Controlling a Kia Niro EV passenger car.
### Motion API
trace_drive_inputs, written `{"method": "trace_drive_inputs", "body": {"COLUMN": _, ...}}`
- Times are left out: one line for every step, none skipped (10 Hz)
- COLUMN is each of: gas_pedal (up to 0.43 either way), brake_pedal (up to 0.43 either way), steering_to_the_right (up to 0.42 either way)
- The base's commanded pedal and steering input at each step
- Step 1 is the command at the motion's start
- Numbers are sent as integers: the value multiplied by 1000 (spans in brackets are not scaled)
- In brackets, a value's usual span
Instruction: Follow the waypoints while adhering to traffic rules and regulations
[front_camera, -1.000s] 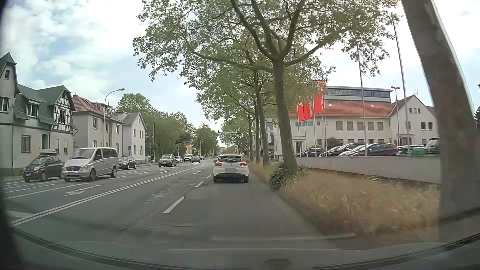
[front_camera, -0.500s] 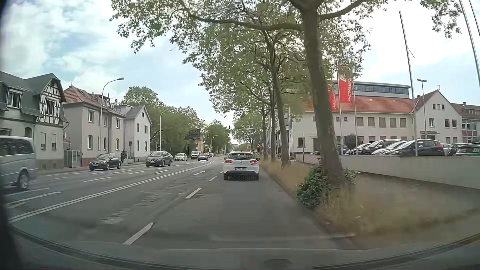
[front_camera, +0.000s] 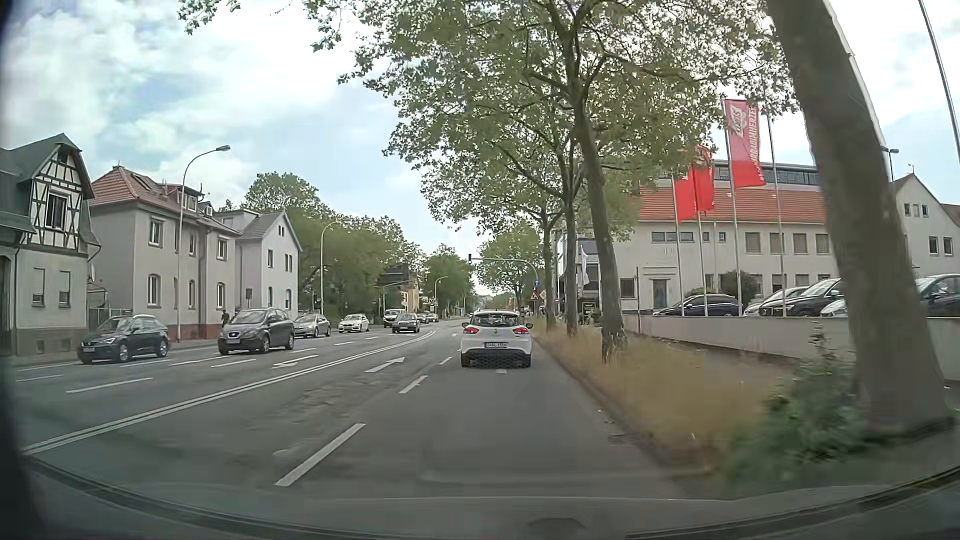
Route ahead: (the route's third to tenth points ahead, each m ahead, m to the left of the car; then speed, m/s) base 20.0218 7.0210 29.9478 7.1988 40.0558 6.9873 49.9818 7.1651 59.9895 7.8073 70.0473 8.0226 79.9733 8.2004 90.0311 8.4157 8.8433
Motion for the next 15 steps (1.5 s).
{"method": "trace_drive_inputs", "body": {"gas_pedal": 59, "brake_pedal": 18, "steering_to_the_right": -14}}
{"method": "trace_drive_inputs", "body": {"gas_pedal": 59, "brake_pedal": 18, "steering_to_the_right": -10}}
{"method": "trace_drive_inputs", "body": {"gas_pedal": 59, "brake_pedal": 18, "steering_to_the_right": -8}}
{"method": "trace_drive_inputs", "body": {"gas_pedal": 47, "brake_pedal": 18, "steering_to_the_right": -7}}
{"method": "trace_drive_inputs", "body": {"gas_pedal": 8, "brake_pedal": 18, "steering_to_the_right": -3}}
{"method": "trace_drive_inputs", "body": {"gas_pedal": 0, "brake_pedal": 18, "steering_to_the_right": -2}}
{"method": "trace_drive_inputs", "body": {"gas_pedal": 0, "brake_pedal": 18, "steering_to_the_right": -2}}
{"method": "trace_drive_inputs", "body": {"gas_pedal": 0, "brake_pedal": 18, "steering_to_the_right": 0}}
{"method": "trace_drive_inputs", "body": {"gas_pedal": 0, "brake_pedal": 18, "steering_to_the_right": 3}}
{"method": "trace_drive_inputs", "body": {"gas_pedal": 0, "brake_pedal": 18, "steering_to_the_right": 4}}
{"method": "trace_drive_inputs", "body": {"gas_pedal": 0, "brake_pedal": 18, "steering_to_the_right": 5}}
{"method": "trace_drive_inputs", "body": {"gas_pedal": 0, "brake_pedal": 18, "steering_to_the_right": 4}}
{"method": "trace_drive_inputs", "body": {"gas_pedal": 0, "brake_pedal": 18, "steering_to_the_right": 5}}
{"method": "trace_drive_inputs", "body": {"gas_pedal": 39, "brake_pedal": 18, "steering_to_the_right": 5}}
{"method": "trace_drive_inputs", "body": {"gas_pedal": 39, "brake_pedal": 18, "steering_to_the_right": 5}}
